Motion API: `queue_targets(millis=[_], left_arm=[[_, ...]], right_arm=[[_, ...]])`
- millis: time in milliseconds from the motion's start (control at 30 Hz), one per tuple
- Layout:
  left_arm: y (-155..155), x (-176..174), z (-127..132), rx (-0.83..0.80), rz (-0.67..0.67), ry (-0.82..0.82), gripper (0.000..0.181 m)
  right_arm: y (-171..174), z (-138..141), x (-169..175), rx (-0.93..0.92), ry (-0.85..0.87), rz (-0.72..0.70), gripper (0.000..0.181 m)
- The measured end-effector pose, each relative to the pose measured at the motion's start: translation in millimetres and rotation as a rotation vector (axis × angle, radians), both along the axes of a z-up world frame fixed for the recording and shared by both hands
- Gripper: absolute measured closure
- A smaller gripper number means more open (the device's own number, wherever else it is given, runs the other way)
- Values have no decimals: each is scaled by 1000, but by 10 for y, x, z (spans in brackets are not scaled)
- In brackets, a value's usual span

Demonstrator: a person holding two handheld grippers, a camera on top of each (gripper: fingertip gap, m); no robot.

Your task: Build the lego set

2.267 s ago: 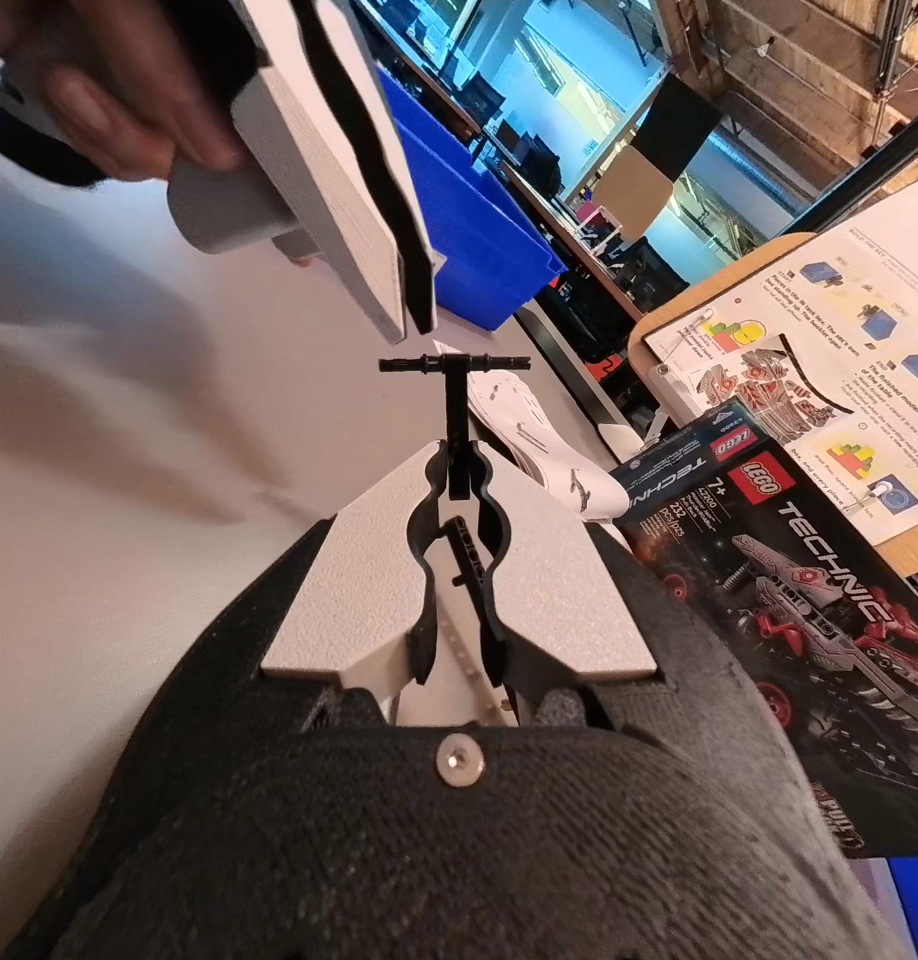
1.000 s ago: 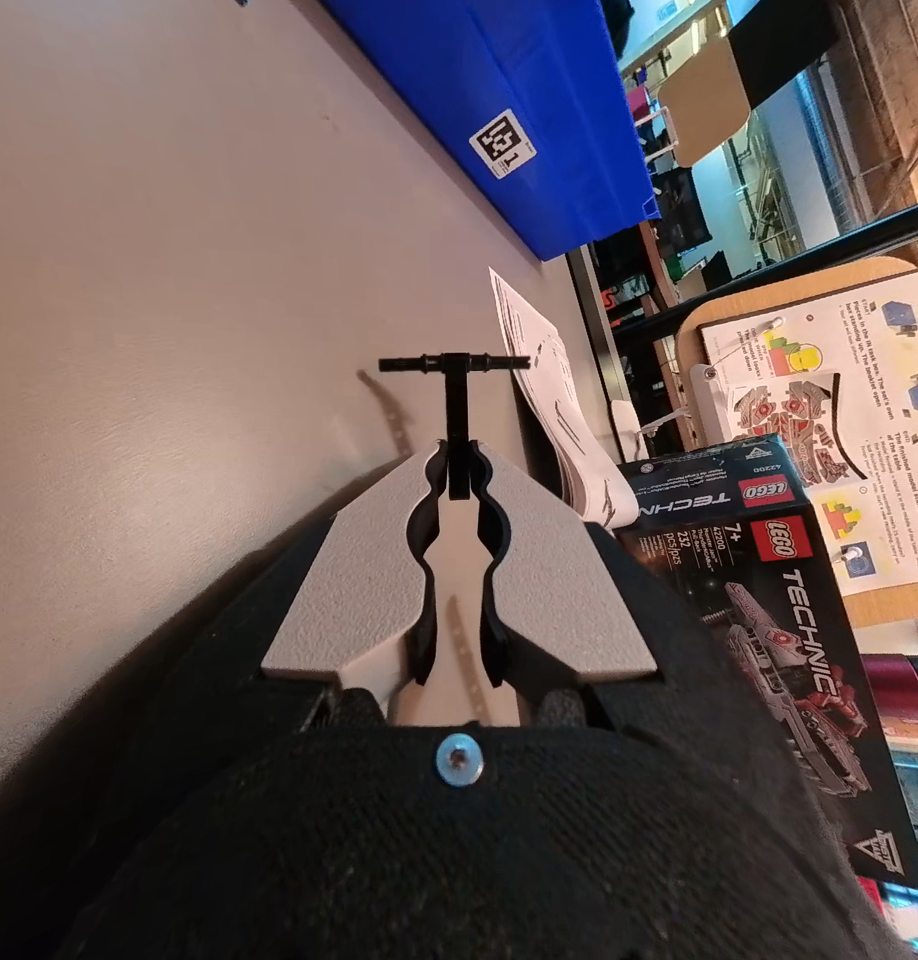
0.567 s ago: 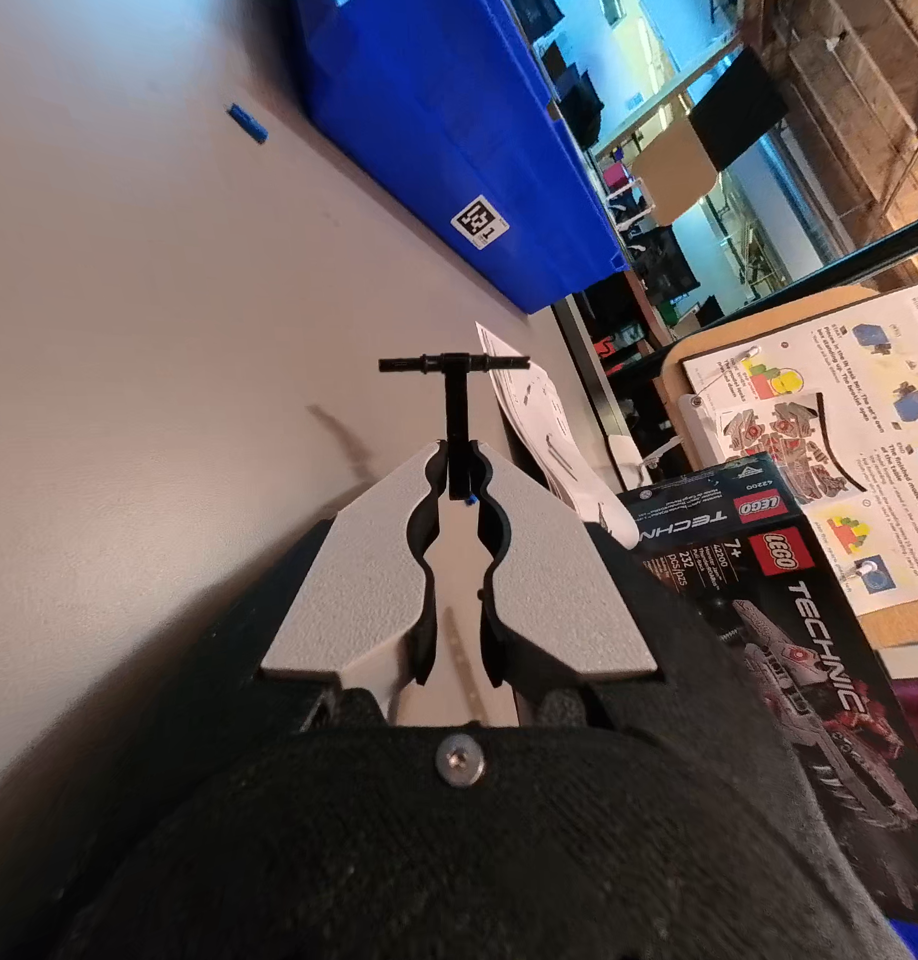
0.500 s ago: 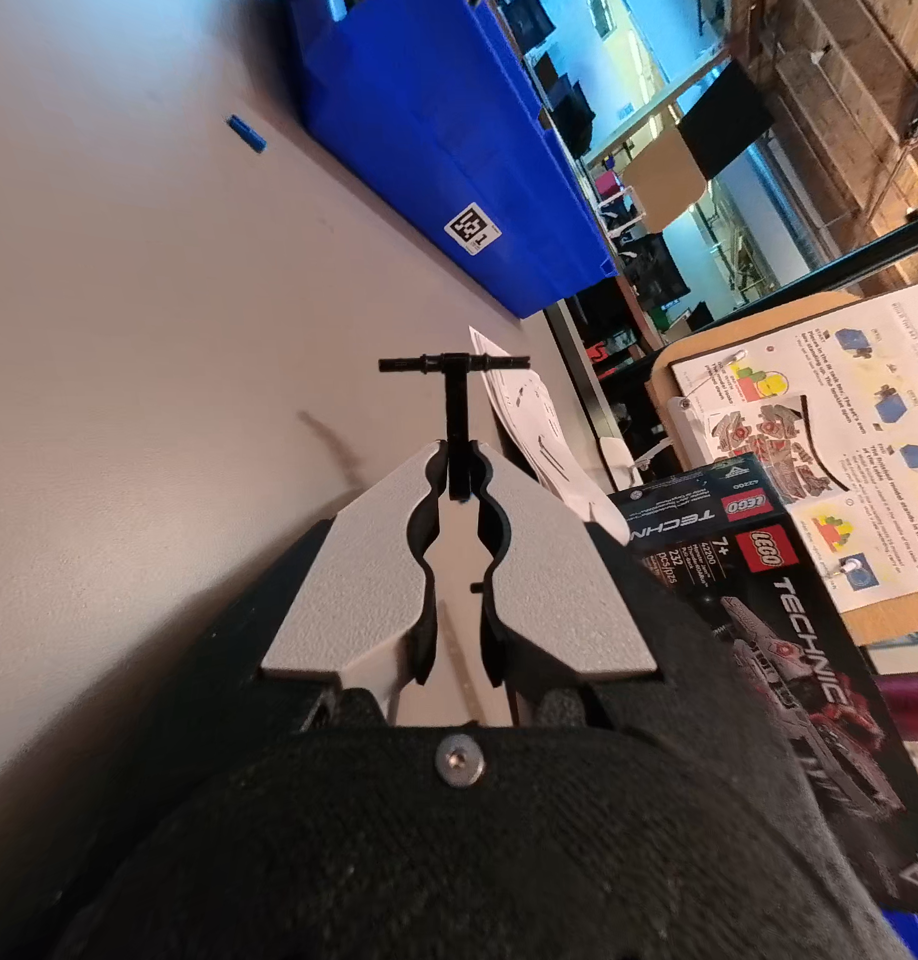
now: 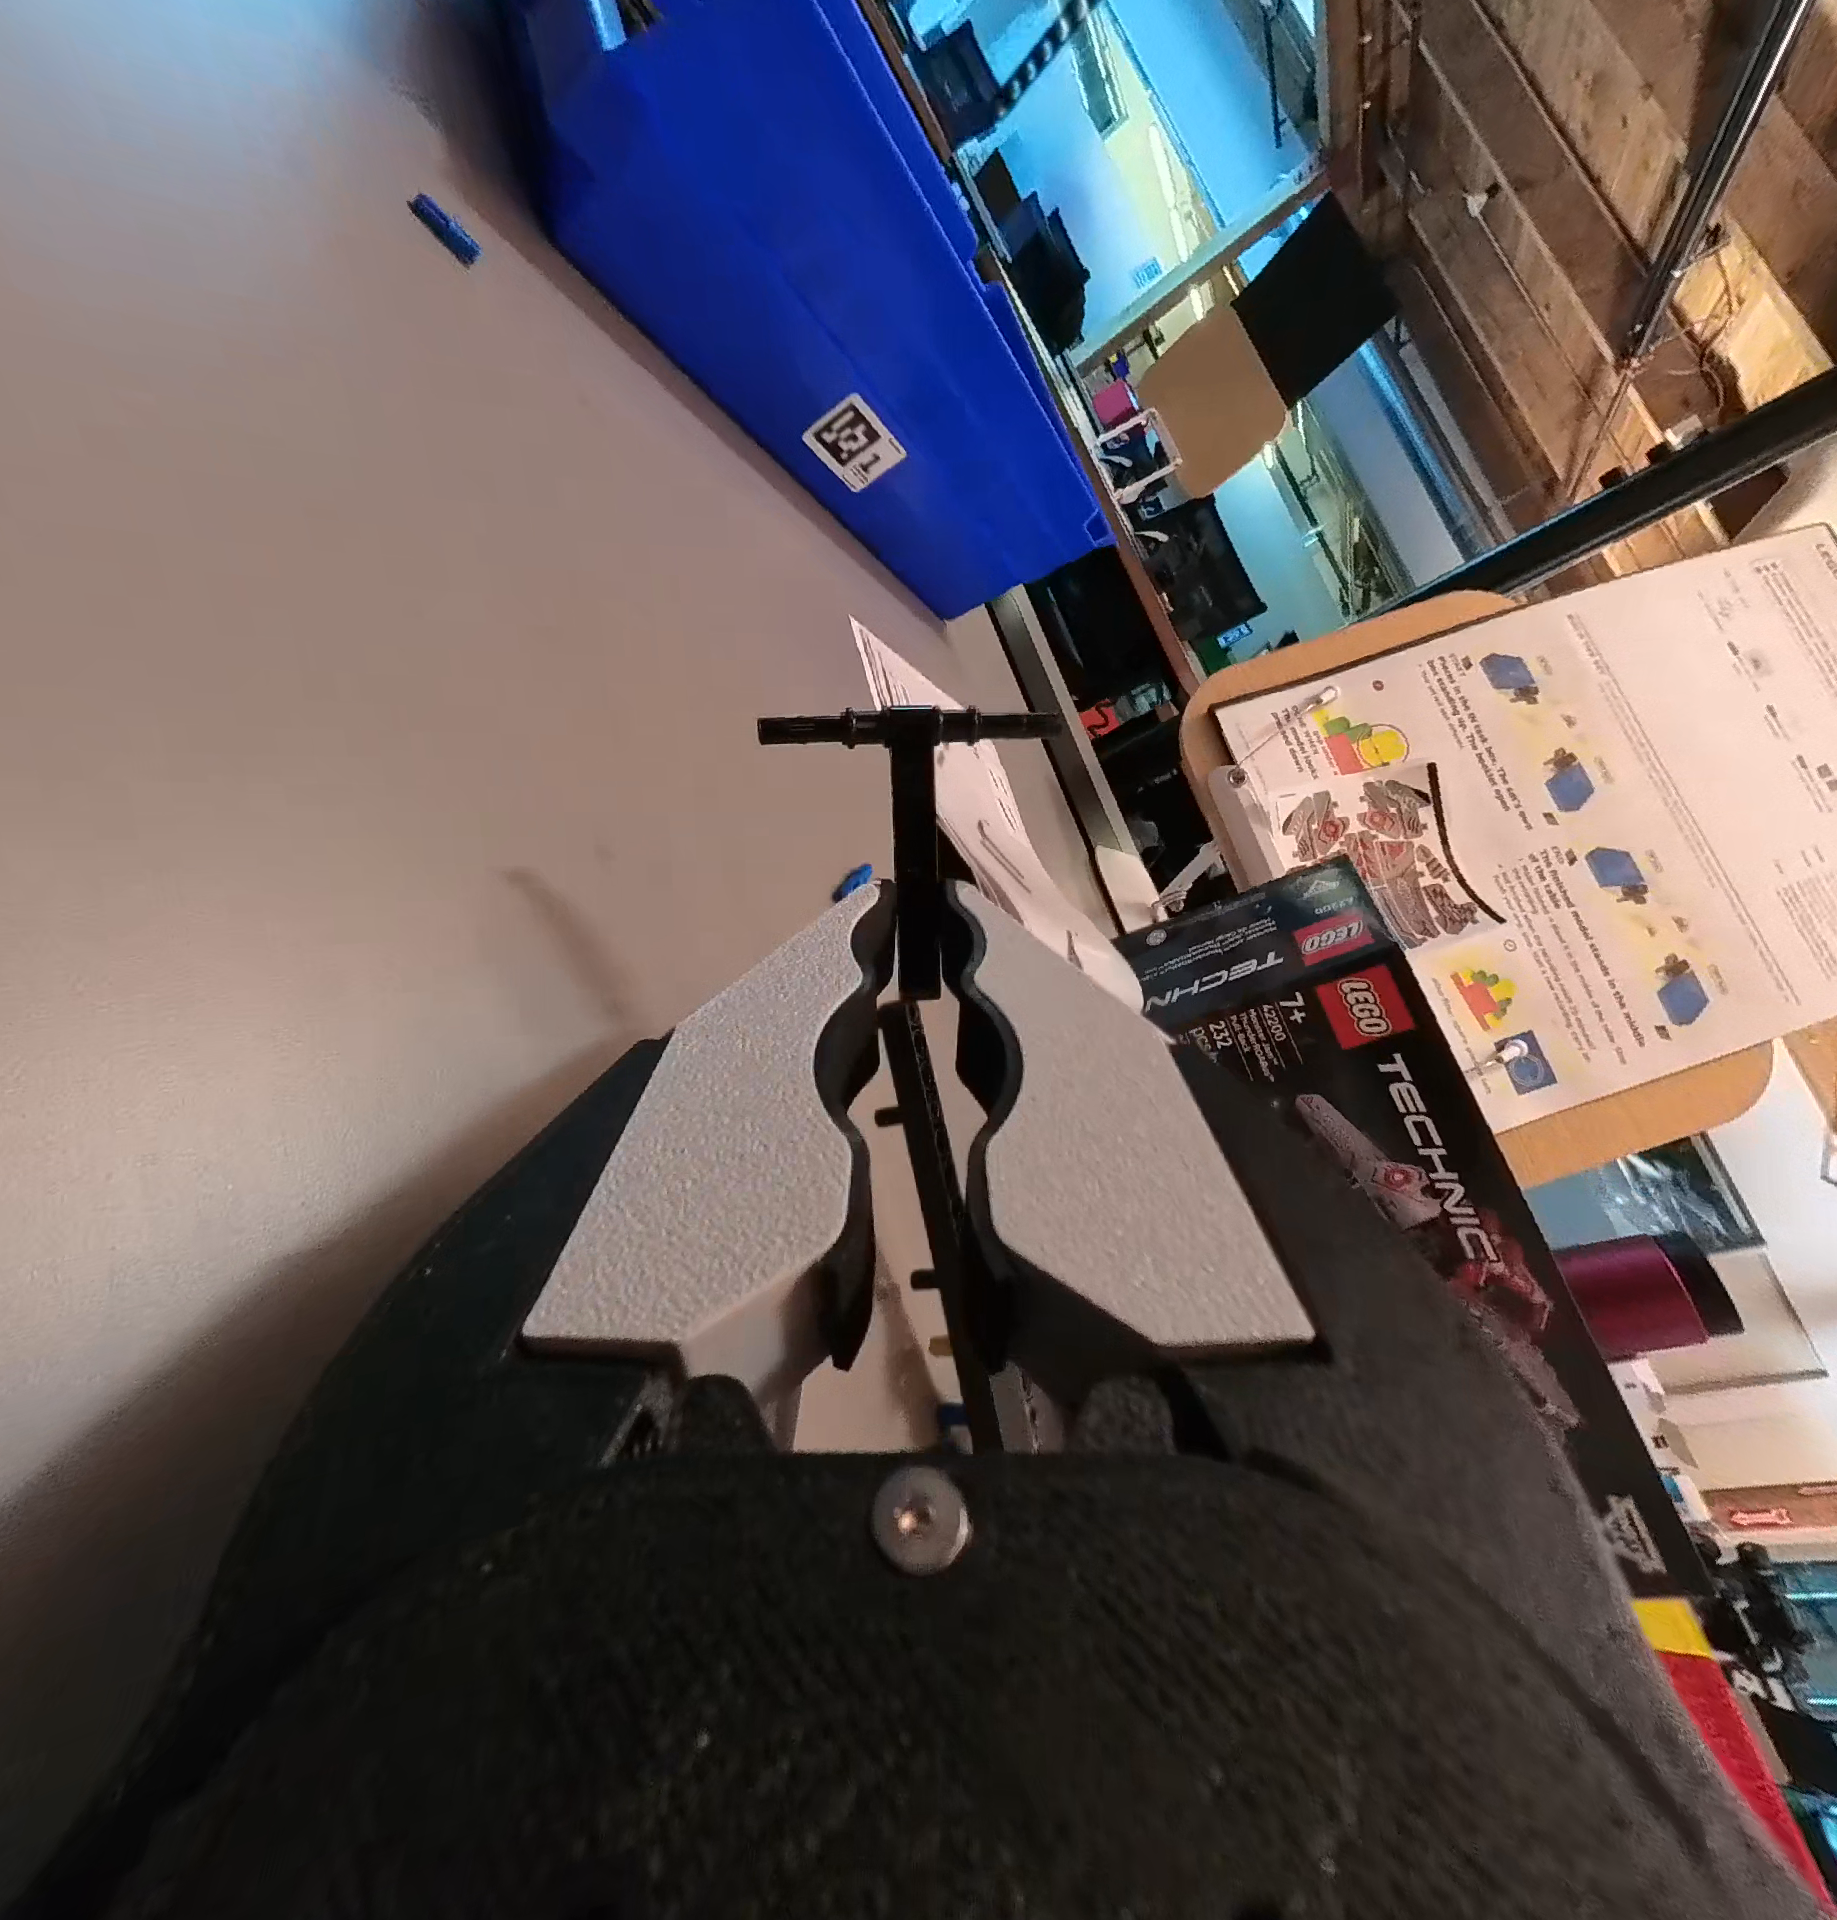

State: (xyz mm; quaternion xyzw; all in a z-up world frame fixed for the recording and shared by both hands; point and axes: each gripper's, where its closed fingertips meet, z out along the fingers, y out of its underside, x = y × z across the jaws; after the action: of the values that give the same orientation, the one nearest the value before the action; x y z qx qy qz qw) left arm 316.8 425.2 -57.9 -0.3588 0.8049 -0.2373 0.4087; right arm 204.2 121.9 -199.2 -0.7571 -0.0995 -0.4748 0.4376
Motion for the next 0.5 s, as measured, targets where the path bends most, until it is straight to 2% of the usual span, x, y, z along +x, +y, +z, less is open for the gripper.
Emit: queue_targets(millis=[33, 133, 233, 367, 433, 500], left_arm=[[-111, -23, 52, -25, -19, -8, 176], [-598, -154, 164, -110, -118, 16, 176], [-1198, -364, 80, -210, -264, 137, 175], [-1964, -704, -358, -444, -448, 433, 175], [-2237, -841, -658, -580, -492, 599, 175], [-2391, -882, -942, -706, -477, 723, 176]], right_arm=[[-7, 1, 1, 12, 9, 2, 176], [-4, 8, 5, 42, 46, 11, 176], [-3, 22, 8, 72, 76, 16, 176], [-17, 25, 25, 117, 137, 10, 176], [-42, 38, 54, 128, 137, -9, 177], [-39, 32, 64, 126, 139, -15, 176]])
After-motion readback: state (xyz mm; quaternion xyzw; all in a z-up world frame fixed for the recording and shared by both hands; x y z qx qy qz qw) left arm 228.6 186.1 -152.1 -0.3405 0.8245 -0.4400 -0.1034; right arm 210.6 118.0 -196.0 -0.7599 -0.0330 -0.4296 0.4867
